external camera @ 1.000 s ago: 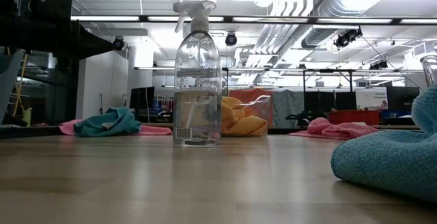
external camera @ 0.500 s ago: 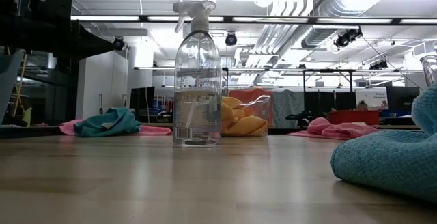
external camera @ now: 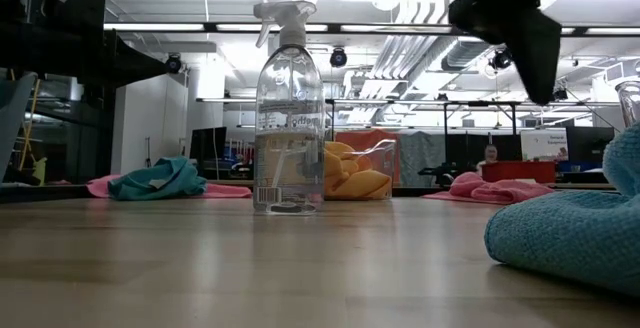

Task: Sort microfiber towel by color & place in baskets
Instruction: Put the bottom blue microfiber cloth into the bottom transparent bin

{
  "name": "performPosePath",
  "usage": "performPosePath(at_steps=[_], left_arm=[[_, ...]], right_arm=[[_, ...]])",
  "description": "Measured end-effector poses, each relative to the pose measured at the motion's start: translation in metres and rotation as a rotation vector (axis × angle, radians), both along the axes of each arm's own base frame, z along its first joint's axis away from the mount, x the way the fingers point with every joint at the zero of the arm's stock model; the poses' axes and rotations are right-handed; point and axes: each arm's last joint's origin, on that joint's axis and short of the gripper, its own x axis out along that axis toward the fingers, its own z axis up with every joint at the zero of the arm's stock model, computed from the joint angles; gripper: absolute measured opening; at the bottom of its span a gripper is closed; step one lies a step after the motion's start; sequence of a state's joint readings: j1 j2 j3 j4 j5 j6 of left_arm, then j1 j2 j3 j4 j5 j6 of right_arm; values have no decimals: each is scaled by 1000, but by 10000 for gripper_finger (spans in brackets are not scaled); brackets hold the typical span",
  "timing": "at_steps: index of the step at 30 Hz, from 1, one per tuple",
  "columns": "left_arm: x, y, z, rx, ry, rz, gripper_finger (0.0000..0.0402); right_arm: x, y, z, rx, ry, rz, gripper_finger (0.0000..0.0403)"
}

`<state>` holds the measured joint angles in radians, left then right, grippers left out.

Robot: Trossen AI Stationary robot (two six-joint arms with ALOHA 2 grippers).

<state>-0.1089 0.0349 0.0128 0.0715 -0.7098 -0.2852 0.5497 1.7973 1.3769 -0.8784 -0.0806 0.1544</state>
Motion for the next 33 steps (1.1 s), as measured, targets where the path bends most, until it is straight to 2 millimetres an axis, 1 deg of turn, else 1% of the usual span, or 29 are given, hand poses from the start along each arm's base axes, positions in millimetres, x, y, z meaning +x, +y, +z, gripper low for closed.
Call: performPosePath(at_steps=[5,8,17,21,23,25,27,31,32,33], left_arm=[[0,0,0,0,0,0,0],[0,0,0,0,0,0,0],[0,0,0,0,0,0,0],[0,0,0,0,0,0,0],[0,0,0,0,0,0,0],[0,0,0,0,0,0,0],[0,0,0,0,0,0,0],[0,0,0,0,0,0,0],[0,0,0,0,0,0,0],[0,0,0,0,0,0,0]], right_arm=[[4,2,1,75,-10,18,321],[7,5,-3,98,-8,24,321],[18,10,-40,37,62,25,321],[21,10,-54,-37,60,40,306],[22,10,-58,-67,57,49,284],[22,10,-61,-91,53,66,248],[23,9,-61,-115,44,68,194],[27,-1,-53,-131,84,62,40],[31,-6,-50,-122,90,57,21],[34,-10,-46,-121,92,44,19]])
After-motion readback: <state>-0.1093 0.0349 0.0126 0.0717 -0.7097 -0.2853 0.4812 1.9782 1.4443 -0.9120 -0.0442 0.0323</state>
